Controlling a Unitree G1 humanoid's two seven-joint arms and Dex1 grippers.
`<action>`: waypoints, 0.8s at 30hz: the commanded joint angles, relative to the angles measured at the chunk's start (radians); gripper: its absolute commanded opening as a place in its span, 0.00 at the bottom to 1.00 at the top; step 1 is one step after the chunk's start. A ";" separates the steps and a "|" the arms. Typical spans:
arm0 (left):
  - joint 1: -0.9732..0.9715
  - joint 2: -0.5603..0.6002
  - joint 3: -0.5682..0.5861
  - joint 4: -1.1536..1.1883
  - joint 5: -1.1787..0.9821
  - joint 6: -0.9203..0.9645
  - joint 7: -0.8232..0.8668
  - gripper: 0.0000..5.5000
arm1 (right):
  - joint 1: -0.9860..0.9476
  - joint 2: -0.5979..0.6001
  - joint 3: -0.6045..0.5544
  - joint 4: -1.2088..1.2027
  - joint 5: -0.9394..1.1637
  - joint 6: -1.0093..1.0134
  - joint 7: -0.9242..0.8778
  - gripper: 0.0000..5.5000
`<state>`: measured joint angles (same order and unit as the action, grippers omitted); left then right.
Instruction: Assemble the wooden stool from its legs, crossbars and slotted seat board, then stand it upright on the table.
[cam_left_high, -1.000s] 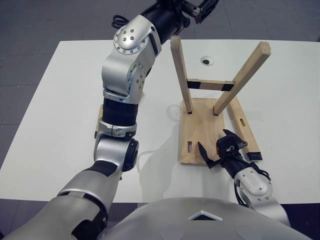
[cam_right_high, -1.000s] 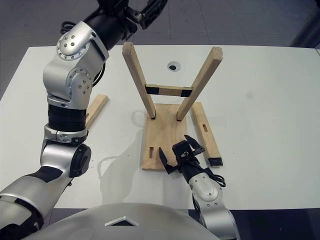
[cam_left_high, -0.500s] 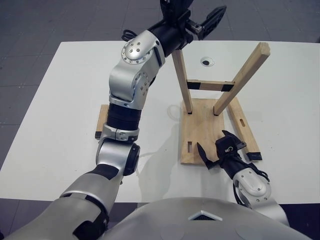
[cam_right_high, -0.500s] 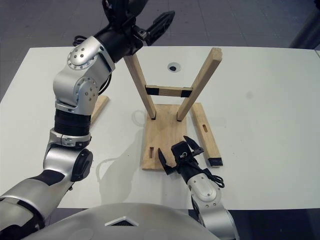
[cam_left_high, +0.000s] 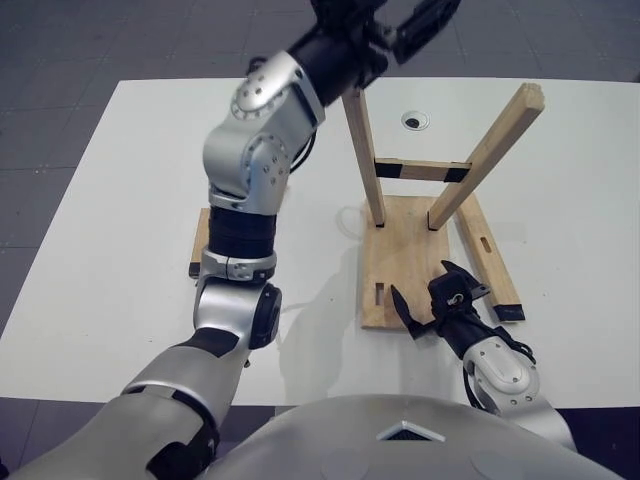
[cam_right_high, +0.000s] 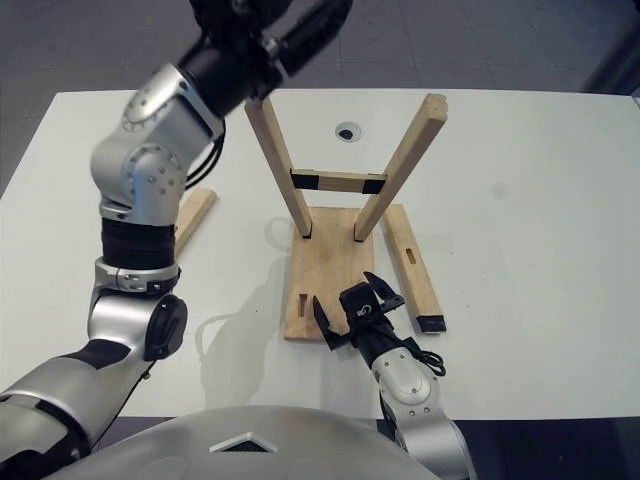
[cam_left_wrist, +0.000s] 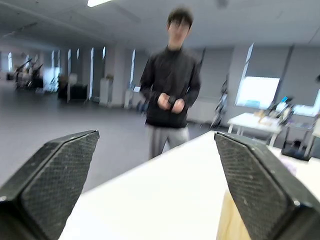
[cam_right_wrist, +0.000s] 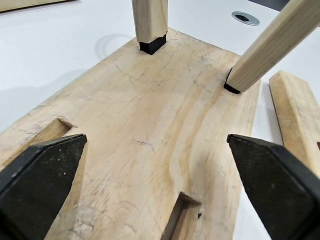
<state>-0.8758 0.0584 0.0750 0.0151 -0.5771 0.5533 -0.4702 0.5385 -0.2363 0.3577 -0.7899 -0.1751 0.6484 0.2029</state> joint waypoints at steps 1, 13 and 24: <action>-0.104 0.031 0.098 -0.117 -0.119 0.088 0.076 0.78 | 0.011 -0.007 0.007 0.008 0.003 0.023 -0.006 0.94; 0.731 0.313 0.373 -0.850 -0.099 0.352 0.351 0.78 | 0.023 0.029 -0.134 -0.175 0.084 0.056 -0.015 0.94; 1.058 0.358 0.289 -0.646 0.124 0.255 0.329 0.78 | 0.051 0.005 -0.223 -0.240 0.165 0.045 0.015 0.94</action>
<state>0.1764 0.3855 0.3878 -0.6758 -0.4972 0.8232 -0.1333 0.5825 -0.2218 0.1367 -1.0036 -0.0260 0.6926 0.2125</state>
